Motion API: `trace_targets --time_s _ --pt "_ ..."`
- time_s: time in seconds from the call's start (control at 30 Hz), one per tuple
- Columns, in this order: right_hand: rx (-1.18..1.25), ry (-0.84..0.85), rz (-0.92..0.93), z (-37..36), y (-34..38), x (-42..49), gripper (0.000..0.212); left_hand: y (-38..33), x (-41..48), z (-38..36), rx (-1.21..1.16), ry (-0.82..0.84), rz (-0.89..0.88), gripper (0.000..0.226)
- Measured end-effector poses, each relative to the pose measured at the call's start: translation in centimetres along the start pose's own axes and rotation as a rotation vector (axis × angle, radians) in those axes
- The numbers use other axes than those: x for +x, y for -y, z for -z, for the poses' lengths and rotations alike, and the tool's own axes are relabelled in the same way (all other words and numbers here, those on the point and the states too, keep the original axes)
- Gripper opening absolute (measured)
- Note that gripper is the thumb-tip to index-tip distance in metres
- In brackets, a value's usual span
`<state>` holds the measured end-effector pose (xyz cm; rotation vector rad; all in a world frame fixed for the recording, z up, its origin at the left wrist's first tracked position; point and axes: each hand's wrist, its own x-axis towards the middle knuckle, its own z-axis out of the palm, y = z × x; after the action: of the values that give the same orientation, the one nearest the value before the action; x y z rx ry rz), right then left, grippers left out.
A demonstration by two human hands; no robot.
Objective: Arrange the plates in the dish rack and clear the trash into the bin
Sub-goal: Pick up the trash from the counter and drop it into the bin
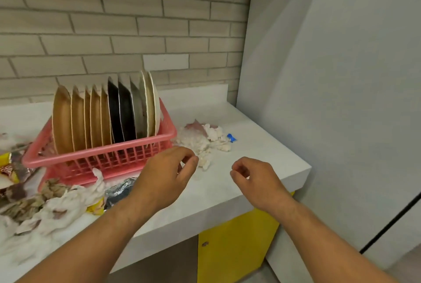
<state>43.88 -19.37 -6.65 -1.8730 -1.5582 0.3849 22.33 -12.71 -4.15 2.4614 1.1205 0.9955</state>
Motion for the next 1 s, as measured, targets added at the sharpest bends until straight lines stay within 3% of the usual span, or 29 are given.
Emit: trace_targets --time_s 0.3,0.57,0.77,0.9,1.0 --pt "-0.155 0.010 -0.019 0.0 -0.7 8.4 0.023 2.7 7.0 -1.9 -0.010 0.042 0.024 0.023" --pt "-0.328 0.232 0.015 -3.0 -4.0 19.1 0.033 5.3 12.7 -6.1 0.048 -0.010 0.141 0.029" --pt "-0.366 0.276 0.058 -5.6 -5.1 27.0 0.047 7.1 17.5 -8.3 0.091 -0.061 0.198 0.026" --pt "-0.426 0.347 0.080 -7.4 -6.7 29.2 0.035 8.5 19.5 -9.9 0.124 -0.049 0.247 0.026" --pt "-0.286 0.275 0.155 -7.5 -8.1 29.6 0.027 9.3 21.1 -11.2 0.178 -0.029 0.277 0.024"
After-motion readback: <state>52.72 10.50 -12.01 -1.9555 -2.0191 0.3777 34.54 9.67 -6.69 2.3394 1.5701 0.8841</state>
